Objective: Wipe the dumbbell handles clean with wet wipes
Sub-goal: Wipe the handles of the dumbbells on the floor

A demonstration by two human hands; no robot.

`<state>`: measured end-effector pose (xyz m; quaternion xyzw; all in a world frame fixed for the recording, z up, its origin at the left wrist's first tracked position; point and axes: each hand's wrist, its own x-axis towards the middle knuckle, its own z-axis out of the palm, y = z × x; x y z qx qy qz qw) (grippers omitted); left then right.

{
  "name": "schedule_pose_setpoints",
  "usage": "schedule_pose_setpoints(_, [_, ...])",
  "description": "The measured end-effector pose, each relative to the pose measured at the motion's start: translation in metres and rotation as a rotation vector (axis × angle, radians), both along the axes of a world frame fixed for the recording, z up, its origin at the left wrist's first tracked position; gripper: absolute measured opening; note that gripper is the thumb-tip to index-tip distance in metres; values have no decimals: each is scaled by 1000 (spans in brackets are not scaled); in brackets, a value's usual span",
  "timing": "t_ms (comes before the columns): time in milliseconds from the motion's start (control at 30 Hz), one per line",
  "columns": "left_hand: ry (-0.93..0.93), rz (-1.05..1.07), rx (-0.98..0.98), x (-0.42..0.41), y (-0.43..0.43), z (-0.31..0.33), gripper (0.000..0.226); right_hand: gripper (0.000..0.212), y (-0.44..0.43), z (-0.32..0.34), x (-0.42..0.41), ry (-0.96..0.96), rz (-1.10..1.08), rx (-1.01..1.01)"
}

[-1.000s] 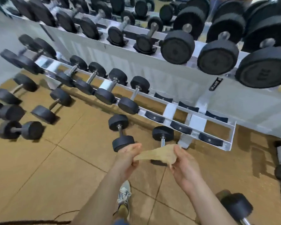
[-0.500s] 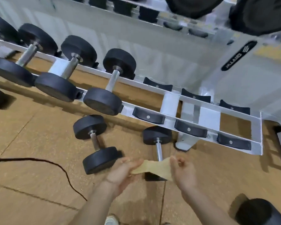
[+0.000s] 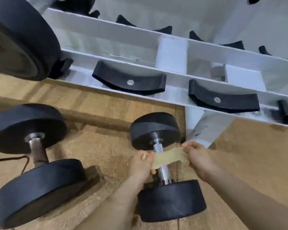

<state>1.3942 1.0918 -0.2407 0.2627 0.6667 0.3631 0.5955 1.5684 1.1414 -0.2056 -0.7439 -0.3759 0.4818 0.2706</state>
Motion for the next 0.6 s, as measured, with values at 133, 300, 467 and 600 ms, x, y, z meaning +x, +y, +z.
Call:
schedule_pose_setpoints(133, [-55,50,-11,-5,27,-29,12,18,20,-39,-14,154,101,-89])
schedule_pose_setpoints(300, [334,80,19,11,27,-48,25,35,27,-50,-46,-373,579,14])
schedule_pose_setpoints(467, [686,-48,209,13,21,-36,21,30,8,-32,-36,-656,872,-30])
schedule_pose_setpoints(600, [344,70,108,20,35,-42,15,37,13,-37,-36,-405,691,-58])
